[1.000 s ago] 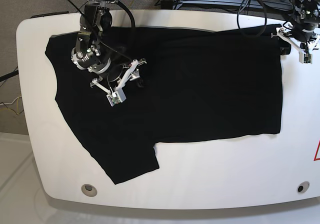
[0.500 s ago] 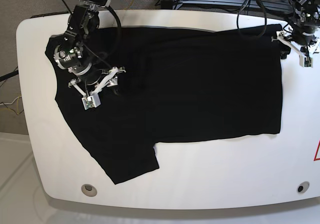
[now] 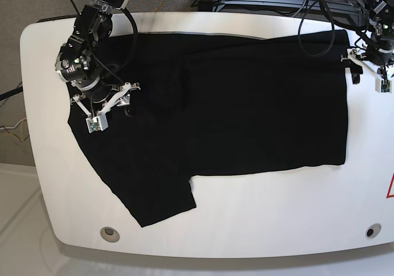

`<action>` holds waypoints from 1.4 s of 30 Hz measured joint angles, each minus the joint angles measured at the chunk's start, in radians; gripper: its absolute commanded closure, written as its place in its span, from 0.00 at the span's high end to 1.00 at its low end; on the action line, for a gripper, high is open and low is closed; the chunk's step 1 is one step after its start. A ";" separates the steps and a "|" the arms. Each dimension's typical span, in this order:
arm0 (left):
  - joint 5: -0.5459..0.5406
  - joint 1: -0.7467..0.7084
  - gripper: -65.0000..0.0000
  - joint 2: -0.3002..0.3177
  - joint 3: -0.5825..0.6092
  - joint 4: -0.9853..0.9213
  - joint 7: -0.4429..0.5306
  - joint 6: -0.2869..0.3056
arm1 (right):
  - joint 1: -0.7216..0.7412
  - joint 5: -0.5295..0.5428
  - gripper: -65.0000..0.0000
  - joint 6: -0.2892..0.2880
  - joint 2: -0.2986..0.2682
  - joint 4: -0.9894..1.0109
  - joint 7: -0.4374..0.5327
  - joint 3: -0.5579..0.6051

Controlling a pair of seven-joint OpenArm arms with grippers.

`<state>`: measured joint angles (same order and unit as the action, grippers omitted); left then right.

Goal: Fold the T-shirt properly
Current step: 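Move both grippers along the shirt's side edges toward the hem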

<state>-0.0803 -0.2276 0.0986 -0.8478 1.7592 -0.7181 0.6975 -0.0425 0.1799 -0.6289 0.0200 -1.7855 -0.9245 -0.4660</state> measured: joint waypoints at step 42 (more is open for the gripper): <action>0.081 0.101 0.60 0.039 0.019 0.002 -0.003 0.000 | 0.084 -0.005 0.58 0.058 -0.076 0.000 -0.001 -0.011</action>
<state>0.0006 -0.1265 0.1371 -0.8291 1.7607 -0.7216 0.6971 0.0410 0.1753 -0.5709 -0.0559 -1.7855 -0.9253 -0.4770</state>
